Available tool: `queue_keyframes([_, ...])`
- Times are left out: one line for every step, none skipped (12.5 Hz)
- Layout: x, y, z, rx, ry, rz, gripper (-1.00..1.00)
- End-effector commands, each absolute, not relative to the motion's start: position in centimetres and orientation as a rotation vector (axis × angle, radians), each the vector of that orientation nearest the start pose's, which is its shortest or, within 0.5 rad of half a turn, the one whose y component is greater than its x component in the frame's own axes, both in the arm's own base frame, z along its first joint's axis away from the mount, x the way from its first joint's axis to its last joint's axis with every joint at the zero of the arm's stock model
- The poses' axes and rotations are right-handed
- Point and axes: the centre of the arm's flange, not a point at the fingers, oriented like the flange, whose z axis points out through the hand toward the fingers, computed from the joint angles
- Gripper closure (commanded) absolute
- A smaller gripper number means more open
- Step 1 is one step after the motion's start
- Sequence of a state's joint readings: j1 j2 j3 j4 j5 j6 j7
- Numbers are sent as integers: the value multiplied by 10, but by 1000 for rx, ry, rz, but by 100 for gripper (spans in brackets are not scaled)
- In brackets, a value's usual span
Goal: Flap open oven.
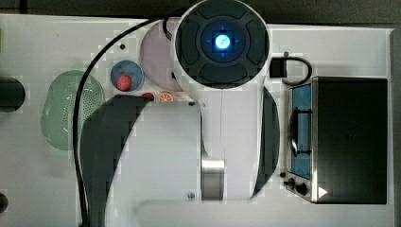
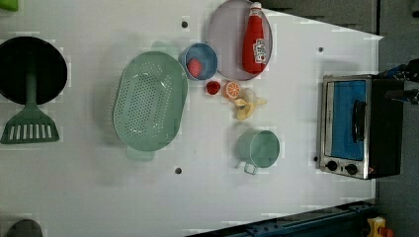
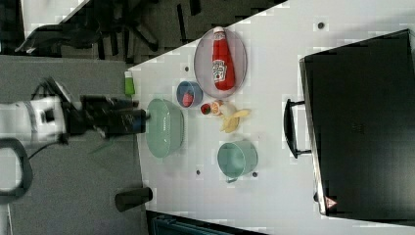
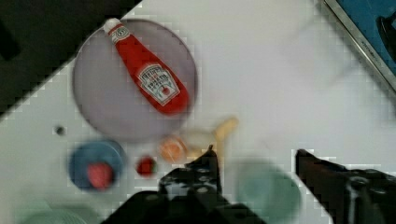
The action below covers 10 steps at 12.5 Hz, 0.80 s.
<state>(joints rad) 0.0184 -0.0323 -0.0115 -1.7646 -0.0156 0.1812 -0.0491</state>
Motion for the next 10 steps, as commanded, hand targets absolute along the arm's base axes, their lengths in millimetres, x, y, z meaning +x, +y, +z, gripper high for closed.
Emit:
queue_keyframes([416,-41,629,-2759,1485,46,-59])
queue_keyframes([416,-41,629,-2759,1485,46,-80])
queue_keyframes([416,-41,629,-2759,1485,46,-99])
queue_keyframes([416,-41,629,-2759,1485,46,-100])
queue_keyframes([416,-41,629,-2759,1485,46,-100])
queue_keyframes([416,-41,629,-2759,1485,46,-100])
queue_keyframes([416,-41,629,-2759,1485,46,-89])
queue_keyframes([416,-41,629,-2759,1485,46,-65])
queue_keyframes([416,-41,629,-2759,1485,47,-40])
queue_keyframes([416,-42,628,-2759,1486,47,-15])
